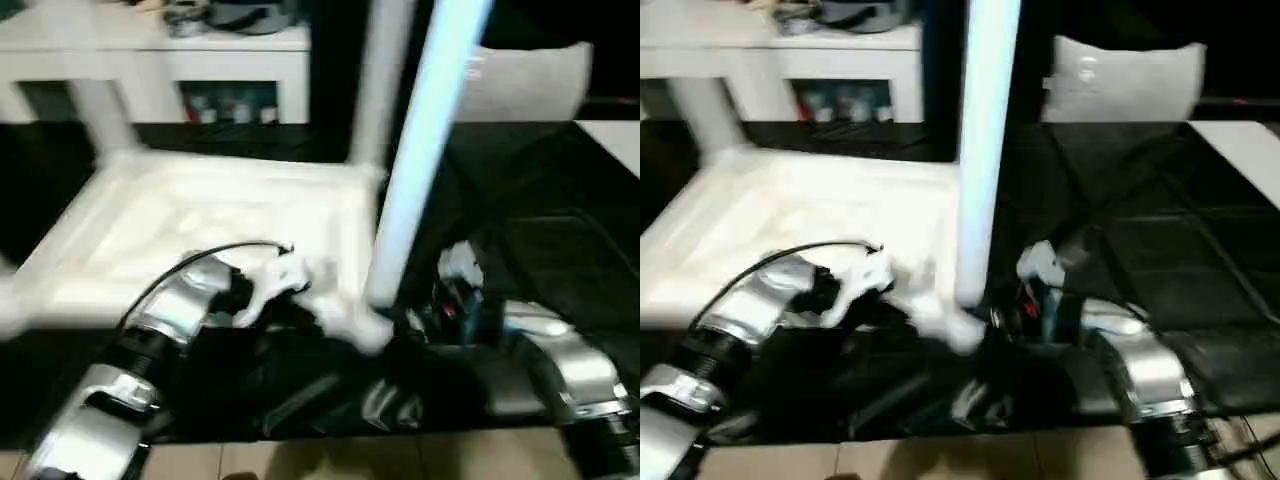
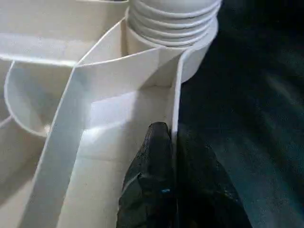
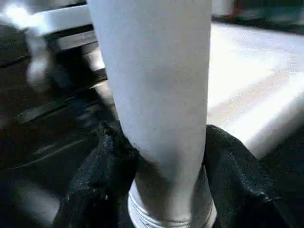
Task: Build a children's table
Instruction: Rotate leg to tighten
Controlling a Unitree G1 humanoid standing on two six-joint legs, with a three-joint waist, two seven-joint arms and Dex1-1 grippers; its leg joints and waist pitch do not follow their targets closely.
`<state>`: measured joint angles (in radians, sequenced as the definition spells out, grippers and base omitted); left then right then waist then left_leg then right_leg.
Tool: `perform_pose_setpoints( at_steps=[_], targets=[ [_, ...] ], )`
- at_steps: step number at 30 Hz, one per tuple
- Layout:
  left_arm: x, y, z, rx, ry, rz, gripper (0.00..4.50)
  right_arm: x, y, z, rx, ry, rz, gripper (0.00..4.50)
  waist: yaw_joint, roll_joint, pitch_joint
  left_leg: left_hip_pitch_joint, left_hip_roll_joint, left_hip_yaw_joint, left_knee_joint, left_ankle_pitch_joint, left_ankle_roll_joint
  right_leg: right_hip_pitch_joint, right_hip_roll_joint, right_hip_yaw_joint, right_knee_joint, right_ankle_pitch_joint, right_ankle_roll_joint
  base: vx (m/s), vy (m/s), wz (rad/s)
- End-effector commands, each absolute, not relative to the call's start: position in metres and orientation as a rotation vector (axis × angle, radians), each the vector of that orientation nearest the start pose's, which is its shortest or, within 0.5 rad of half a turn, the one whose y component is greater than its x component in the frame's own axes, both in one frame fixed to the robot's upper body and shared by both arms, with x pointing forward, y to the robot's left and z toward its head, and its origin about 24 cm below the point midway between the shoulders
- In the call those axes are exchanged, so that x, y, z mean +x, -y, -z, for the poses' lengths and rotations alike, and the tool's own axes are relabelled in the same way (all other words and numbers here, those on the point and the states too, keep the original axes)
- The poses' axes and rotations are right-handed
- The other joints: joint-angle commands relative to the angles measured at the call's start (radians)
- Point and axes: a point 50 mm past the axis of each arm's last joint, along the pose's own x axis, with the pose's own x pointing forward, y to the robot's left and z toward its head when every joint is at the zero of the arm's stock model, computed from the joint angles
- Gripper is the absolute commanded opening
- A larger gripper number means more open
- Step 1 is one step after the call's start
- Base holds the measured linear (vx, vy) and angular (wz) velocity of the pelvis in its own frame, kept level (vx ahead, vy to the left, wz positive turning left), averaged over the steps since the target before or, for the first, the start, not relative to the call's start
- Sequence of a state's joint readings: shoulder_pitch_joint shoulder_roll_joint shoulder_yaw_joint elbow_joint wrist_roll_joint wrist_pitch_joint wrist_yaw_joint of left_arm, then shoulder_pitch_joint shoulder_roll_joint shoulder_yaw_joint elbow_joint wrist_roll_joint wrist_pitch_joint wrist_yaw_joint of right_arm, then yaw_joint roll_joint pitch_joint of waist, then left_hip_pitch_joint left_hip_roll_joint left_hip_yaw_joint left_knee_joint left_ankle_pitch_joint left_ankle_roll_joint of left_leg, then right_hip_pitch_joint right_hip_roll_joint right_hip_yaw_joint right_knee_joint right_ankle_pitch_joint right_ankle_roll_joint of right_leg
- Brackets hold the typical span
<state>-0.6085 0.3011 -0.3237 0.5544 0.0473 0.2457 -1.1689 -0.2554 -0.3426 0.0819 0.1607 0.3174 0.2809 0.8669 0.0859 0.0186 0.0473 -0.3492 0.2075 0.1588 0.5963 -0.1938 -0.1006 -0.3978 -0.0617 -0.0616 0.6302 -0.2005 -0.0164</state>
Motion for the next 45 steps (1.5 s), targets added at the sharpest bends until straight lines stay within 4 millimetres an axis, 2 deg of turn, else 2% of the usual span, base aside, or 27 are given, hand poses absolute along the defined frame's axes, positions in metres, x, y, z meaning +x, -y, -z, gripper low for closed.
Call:
perform_pose_setpoints(
  at_steps=[1,4,5,7,8,9,10,11,12,14,16,19,20,21,22,24,26,28,31,33,34,36,37,38,40,42,45],
  targets=[
    [0.317,-0.086,-0.056,0.228,-0.422,1.272,0.00,0.284,0.136,-0.045,0.047,-0.271,-0.875,1.95,0.010,-0.019,-0.055,-0.011,0.005,0.003,-0.067,-0.149,0.022,0.055,-0.070,0.040,-0.105,-0.366,-0.126,0.000,0.000,0.00],
    [0.321,-0.076,-0.056,0.214,-0.408,1.194,0.00,0.295,0.130,-0.045,0.061,-0.257,-0.738,1.94,0.004,-0.017,-0.057,-0.012,0.001,0.005,-0.065,-0.135,0.033,0.052,-0.066,0.039,-0.108,-0.363,-0.117,0.000,0.000,0.00],
    [0.327,-0.065,-0.058,0.206,-0.374,1.106,0.00,0.304,0.125,-0.044,0.078,-0.255,-0.613,1.94,0.002,-0.012,-0.058,-0.011,0.002,0.005,-0.065,-0.129,0.033,0.051,-0.066,0.041,-0.106,-0.347,-0.118,0.000,0.000,0.00],
    [0.328,-0.059,-0.060,0.204,-0.353,1.073,0.00,0.306,0.122,-0.043,0.077,-0.258,-0.578,1.94,-0.001,-0.010,-0.061,-0.011,0.000,0.006,-0.064,-0.127,0.025,0.051,-0.064,0.039,-0.106,-0.333,-0.122,0.000,0.000,0.00],
    [0.329,-0.053,-0.063,0.214,-0.329,1.053,0.00,0.306,0.119,-0.043,0.083,-0.258,-0.566,1.94,0.001,-0.009,-0.062,-0.011,0.002,0.005,-0.065,-0.123,0.030,0.053,-0.065,0.040,-0.104,-0.313,-0.124,0.000,0.000,0.00],
    [0.328,-0.052,-0.063,0.218,-0.323,1.052,0.00,0.306,0.119,-0.043,0.087,-0.257,-0.567,1.94,0.002,-0.003,-0.065,-0.012,0.006,0.004,-0.065,-0.112,0.036,0.054,-0.064,0.042,-0.100,-0.256,-0.135,0.000,0.000,0.00],
    [0.326,-0.046,-0.065,0.243,-0.303,1.059,0.00,0.304,0.119,-0.045,0.101,-0.234,-0.577,1.94,0.006,-0.003,-0.068,-0.012,0.007,0.004,-0.064,-0.102,0.046,0.054,-0.064,0.043,-0.095,-0.198,-0.149,0.000,0.000,0.00],
    [0.325,-0.045,-0.066,0.251,-0.296,1.066,0.00,0.304,0.119,-0.047,0.102,-0.220,-0.583,2.49,0.007,-0.004,-0.067,-0.012,0.008,0.005,-0.064,-0.100,0.051,0.055,-0.065,0.043,-0.093,-0.180,-0.153,0.000,0.000,0.00],
    [0.324,-0.045,-0.066,0.254,-0.290,1.074,0.00,0.302,0.122,-0.049,0.102,-0.203,-0.586,2.63,0.008,-0.003,-0.067,-0.015,0.008,0.005,-0.064,-0.092,0.057,0.057,-0.065,0.044,-0.091,-0.152,-0.158,0.000,0.000,0.00],
    [0.322,-0.046,-0.065,0.255,-0.280,1.091,0.00,0.299,0.129,-0.053,0.109,-0.163,-0.598,2.63,0.011,-0.004,-0.069,-0.015,0.007,0.006,-0.062,-0.088,0.067,0.060,-0.066,0.044,-0.090,-0.127,-0.162,0.000,0.000,0.00],
    [0.321,-0.050,-0.064,0.264,-0.283,1.106,0.00,0.297,0.135,-0.055,0.101,-0.143,-0.611,2.97,0.013,-0.004,-0.070,-0.016,0.007,0.006,-0.062,-0.072,0.074,0.061,-0.066,0.043,-0.087,-0.103,-0.170,0.000,0.000,0.00],
    [0.320,-0.053,-0.062,0.270,-0.287,1.124,0.00,0.295,0.141,-0.057,0.089,-0.126,-0.635,3.13,0.014,-0.002,-0.068,-0.016,0.008,0.006,-0.063,-0.091,0.077,0.061,-0.067,0.042,-0.092,-0.132,-0.169,0.000,0.000,0.00],
    [0.318,-0.060,-0.059,0.283,-0.288,1.167,0.00,0.290,0.153,-0.060,0.067,-0.101,-0.687,3.13,0.015,-0.001,-0.067,-0.016,0.008,0.006,-0.063,-0.101,0.077,0.060,-0.067,0.042,-0.094,-0.148,-0.165,0.000,0.000,0.00],
    [0.316,-0.063,-0.058,0.290,-0.292,1.187,0.00,0.288,0.158,-0.062,0.051,-0.096,-0.718,3.41,0.017,-0.002,-0.065,-0.016,0.009,0.006,-0.064,-0.115,0.078,0.061,-0.069,0.042,-0.097,-0.174,-0.160,0.000,0.000,0.00],
    [0.315,-0.065,-0.057,0.296,-0.295,1.201,0.00,0.286,0.161,-0.063,0.039,-0.093,-0.741,3.41,0.017,0.000,-0.065,-0.015,0.009,0.006,-0.064,-0.118,0.077,0.060,-0.068,0.042,-0.097,-0.180,-0.157,0.000,0.000,0.00],
    [0.309,-0.074,-0.053,0.314,-0.324,1.268,0.00,0.279,0.174,-0.065,-0.006,-0.105,-0.831,3.53,0.022,-0.003,-0.063,-0.017,0.011,0.006,-0.065,-0.122,0.086,0.060,-0.069,0.043,-0.099,-0.196,-0.148,0.000,0.000,0.00],
    [0.302,-0.081,-0.050,0.349,-0.345,1.373,0.00,0.272,0.182,-0.069,-0.033,-0.126,-0.947,3.72,0.025,-0.001,-0.063,-0.014,0.013,0.006,-0.066,-0.135,0.091,0.058,-0.068,0.042,-0.102,-0.226,-0.141,0.000,0.000,0.00],
    [0.296,-0.088,-0.047,0.416,-0.369,1.470,0.00,0.268,0.187,-0.072,-0.046,-0.149,-1.043,3.72,0.027,0.000,-0.063,-0.015,0.015,0.005,-0.067,-0.140,0.094,0.057,-0.069,0.043,-0.101,-0.230,-0.143,0.000,0.000,0.00],
    [0.294,-0.091,-0.046,0.443,-0.379,1.504,0.00,0.267,0.188,-0.074,-0.051,-0.157,-1.076,3.72,0.029,0.001,-0.064,-0.010,0.016,0.005,-0.066,-0.140,0.090,0.053,-0.068,0.040,-0.099,-0.210,-0.165,0.000,0.000,0.00],
    [0.291,-0.100,-0.045,0.524,-0.409,1.601,0.00,0.262,0.189,-0.076,-0.063,-0.202,-1.219,3.72,0.033,-0.005,-0.063,-0.011,0.017,0.005,-0.067,-0.142,0.097,0.056,-0.068,0.040,-0.099,-0.215,-0.168,0.000,0.000,0.00],
    [0.290,-0.104,-0.046,0.562,-0.421,1.650,0.00,0.260,0.188,-0.076,-0.073,-0.236,-1.293,3.72,0.039,-0.002,-0.062,-0.010,0.019,0.006,-0.067,-0.143,0.099,0.054,-0.069,0.040,-0.099,-0.227,-0.166,0.000,0.000,0.00],
    [0.291,-0.108,-0.048,0.602,-0.432,1.696,0.00,0.257,0.187,-0.075,-0.080,-0.281,-1.379,3.56,0.043,-0.003,-0.062,-0.009,0.021,0.008,-0.067,-0.147,0.095,0.052,-0.070,0.041,-0.099,-0.240,-0.163,0.000,0.000,0.00],
    [0.291,-0.109,-0.049,0.619,-0.437,1.720,0.00,0.257,0.186,-0.075,-0.081,-0.298,-1.408,3.56,0.044,-0.011,-0.061,-0.009,0.019,0.009,-0.066,-0.147,0.095,0.051,-0.070,0.040,-0.100,-0.249,-0.160,0.000,0.000,0.00],
    [0.291,-0.110,-0.050,0.630,-0.440,1.734,0.00,0.257,0.185,-0.074,-0.082,-0.307,-1.423,3.28,0.052,-0.006,-0.062,-0.007,0.022,0.007,-0.068,-0.143,0.088,0.050,-0.073,0.041,-0.100,-0.266,-0.155,0.000,0.000,0.00],
    [0.290,-0.111,-0.051,0.645,-0.443,1.757,0.00,0.258,0.184,-0.074,-0.082,-0.317,-1.451,3.19,0.057,-0.008,-0.064,-0.004,0.025,0.008,-0.067,-0.135,0.084,0.048,-0.074,0.043,-0.097,-0.246,-0.161,0.000,0.000,0.00],
    [0.290,-0.112,-0.053,0.668,-0.443,1.789,0.00,0.259,0.180,-0.074,-0.081,-0.324,-1.489,3.16,0.058,-0.007,-0.066,-0.006,0.025,0.007,-0.067,-0.122,0.081,0.051,-0.073,0.042,-0.086,-0.174,-0.190,0.000,0.000,0.00],
    [0.291,-0.112,-0.055,0.681,-0.441,1.809,0.00,0.261,0.176,-0.075,-0.071,-0.328,-1.520,2.75,0.058,-0.012,-0.068,-0.008,0.023,0.008,-0.064,-0.114,0.085,0.053,-0.074,0.041,-0.083,-0.143,-0.199,0.000,0.000,0.00]
  ],
)
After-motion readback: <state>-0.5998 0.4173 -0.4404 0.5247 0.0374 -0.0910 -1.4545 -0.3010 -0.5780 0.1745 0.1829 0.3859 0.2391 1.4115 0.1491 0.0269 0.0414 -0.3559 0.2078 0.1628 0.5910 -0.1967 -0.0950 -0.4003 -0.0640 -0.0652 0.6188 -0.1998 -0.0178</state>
